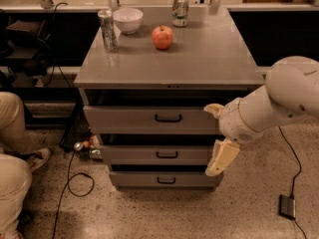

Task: Open top drawer

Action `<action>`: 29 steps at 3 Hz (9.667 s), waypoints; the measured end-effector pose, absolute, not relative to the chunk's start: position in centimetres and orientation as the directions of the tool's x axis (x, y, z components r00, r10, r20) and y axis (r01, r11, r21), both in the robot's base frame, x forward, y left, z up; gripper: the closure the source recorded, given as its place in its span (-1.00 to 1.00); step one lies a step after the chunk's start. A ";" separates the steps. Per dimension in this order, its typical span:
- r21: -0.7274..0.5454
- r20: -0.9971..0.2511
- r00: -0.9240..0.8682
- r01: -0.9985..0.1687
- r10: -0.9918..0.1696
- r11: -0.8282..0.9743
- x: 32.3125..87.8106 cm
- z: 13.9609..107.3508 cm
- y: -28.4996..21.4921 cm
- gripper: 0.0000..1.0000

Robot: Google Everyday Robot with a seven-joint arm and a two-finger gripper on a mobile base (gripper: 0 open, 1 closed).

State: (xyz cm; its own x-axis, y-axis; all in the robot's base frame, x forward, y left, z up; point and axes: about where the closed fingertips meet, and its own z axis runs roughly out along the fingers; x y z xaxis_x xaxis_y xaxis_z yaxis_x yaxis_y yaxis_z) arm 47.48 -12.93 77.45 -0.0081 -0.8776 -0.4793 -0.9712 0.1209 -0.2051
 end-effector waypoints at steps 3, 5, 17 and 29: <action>-0.423 -0.340 0.129 -0.906 -0.932 0.029 56.5 72.1 -18.3 -1.00; -0.503 -0.226 0.160 -0.864 -0.961 -0.025 60.2 70.6 -19.1 -1.00; -0.392 -0.130 -0.034 -0.916 -0.991 0.083 60.7 64.7 -25.1 1.00; -0.373 -0.110 -0.207 -0.898 -0.972 0.233 50.8 65.1 -27.3 1.00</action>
Offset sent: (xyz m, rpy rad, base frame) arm 0.1375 -0.0800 -0.0720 -0.2257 -0.3208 0.0558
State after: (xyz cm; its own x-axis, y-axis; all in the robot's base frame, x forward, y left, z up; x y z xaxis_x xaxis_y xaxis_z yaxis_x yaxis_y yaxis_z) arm 50.76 -27.34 65.09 -0.2066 -0.9722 -0.1100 -0.8982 0.2330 -0.3727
